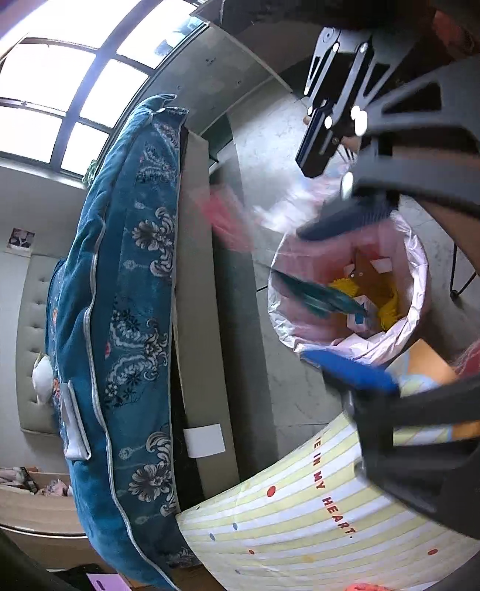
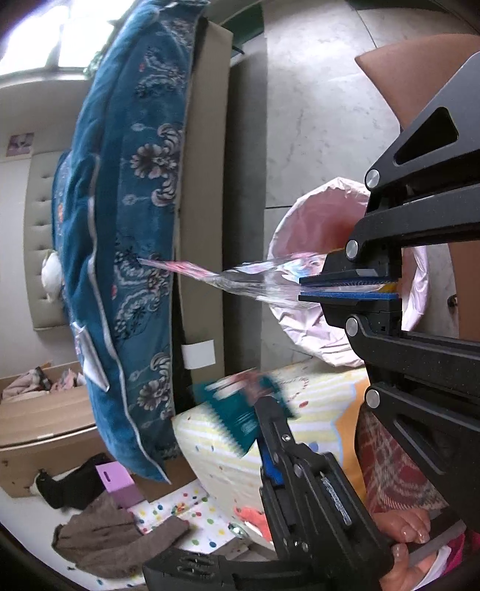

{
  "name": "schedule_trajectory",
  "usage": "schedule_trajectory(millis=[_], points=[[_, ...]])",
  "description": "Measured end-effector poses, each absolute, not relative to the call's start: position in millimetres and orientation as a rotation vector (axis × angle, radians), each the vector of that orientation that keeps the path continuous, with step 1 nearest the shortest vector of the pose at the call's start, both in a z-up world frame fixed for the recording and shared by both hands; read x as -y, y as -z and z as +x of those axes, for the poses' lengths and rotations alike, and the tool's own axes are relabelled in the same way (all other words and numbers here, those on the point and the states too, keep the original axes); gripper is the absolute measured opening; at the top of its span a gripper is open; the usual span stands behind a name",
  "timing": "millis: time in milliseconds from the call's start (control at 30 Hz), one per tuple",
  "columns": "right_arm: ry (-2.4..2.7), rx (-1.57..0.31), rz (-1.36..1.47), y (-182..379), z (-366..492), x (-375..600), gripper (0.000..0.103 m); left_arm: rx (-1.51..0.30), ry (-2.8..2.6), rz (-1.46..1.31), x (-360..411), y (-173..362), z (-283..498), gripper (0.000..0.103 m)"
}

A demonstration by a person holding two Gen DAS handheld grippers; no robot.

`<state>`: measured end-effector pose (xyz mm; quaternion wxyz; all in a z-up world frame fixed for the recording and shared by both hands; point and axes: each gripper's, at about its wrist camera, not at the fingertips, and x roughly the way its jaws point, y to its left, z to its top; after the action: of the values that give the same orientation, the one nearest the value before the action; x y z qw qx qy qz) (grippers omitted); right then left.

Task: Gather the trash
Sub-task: 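Release both items into the wastebasket and return tools toward the table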

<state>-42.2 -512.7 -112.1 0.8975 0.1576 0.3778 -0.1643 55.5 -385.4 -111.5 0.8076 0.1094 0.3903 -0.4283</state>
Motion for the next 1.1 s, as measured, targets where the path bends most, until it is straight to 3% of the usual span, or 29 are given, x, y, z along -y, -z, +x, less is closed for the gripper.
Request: schedule_trajectory(millis=[100,367,600,1100], points=[[0.353,-0.785,0.351,115,-42,514,0.02,-0.818,0.916,0.266,383,111,53,0.061],[0.354,-0.732,0.359,99,-53,507,0.023,-0.733,0.837,0.27,347,80,46,0.062],[0.257,-0.667,0.318,65,-48,465,0.039,-0.653,0.716,0.239,283,46,40,0.068],[-0.078,-0.707,0.132,34,26,318,0.044,-0.659,0.38,0.128,109,29,59,0.072]])
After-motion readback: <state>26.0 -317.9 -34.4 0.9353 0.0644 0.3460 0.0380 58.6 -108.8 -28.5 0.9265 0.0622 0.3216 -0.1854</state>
